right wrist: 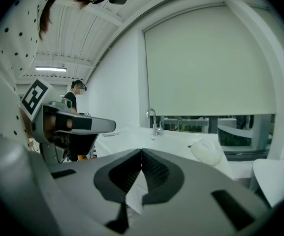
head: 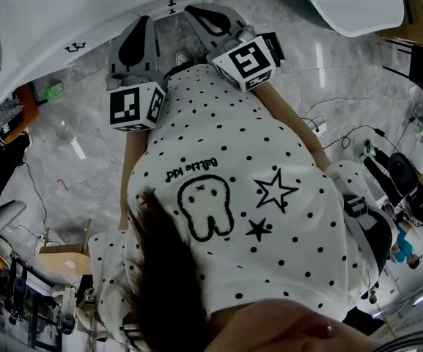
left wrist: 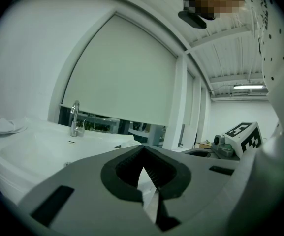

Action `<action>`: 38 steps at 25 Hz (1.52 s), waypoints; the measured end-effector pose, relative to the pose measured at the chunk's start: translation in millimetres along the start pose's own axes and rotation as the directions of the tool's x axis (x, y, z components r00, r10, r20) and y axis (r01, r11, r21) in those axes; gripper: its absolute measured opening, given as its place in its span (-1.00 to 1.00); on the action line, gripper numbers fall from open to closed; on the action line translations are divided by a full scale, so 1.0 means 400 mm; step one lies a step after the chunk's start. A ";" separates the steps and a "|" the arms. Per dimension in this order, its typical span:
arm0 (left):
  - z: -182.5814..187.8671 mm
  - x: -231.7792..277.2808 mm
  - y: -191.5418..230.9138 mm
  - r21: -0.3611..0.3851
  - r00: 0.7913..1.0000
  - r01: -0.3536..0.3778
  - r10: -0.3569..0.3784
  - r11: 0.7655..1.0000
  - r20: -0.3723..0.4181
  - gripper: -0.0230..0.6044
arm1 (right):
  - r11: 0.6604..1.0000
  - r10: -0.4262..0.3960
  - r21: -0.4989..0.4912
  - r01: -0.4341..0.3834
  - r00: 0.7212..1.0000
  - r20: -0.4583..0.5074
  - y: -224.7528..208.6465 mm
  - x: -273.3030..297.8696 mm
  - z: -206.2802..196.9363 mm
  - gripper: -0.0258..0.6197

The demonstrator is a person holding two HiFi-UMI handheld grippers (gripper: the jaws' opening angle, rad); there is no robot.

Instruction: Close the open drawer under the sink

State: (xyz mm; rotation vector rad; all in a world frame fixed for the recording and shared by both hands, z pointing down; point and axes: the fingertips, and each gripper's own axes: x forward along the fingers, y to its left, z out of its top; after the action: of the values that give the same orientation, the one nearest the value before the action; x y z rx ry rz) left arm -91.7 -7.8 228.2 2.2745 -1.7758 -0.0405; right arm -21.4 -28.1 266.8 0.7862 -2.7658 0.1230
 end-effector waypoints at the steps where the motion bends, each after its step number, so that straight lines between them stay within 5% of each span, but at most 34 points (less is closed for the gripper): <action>1: 0.000 0.000 0.000 0.000 1.000 0.000 0.000 1.000 0.000 -0.92 | 1.000 0.000 0.000 0.000 1.000 0.000 0.000 0.000 0.000 -0.88; 38: -0.002 -0.001 0.008 -0.025 1.000 -0.004 0.004 1.000 0.000 -0.92 | 1.000 0.003 -0.002 -0.003 1.000 -0.008 0.002 0.001 -0.002 -0.88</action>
State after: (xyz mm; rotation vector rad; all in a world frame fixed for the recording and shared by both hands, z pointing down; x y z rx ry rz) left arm -94.7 -8.0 229.6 2.2538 -1.7696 -0.0612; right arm -21.8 -27.3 267.7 0.7795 -2.7591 0.1229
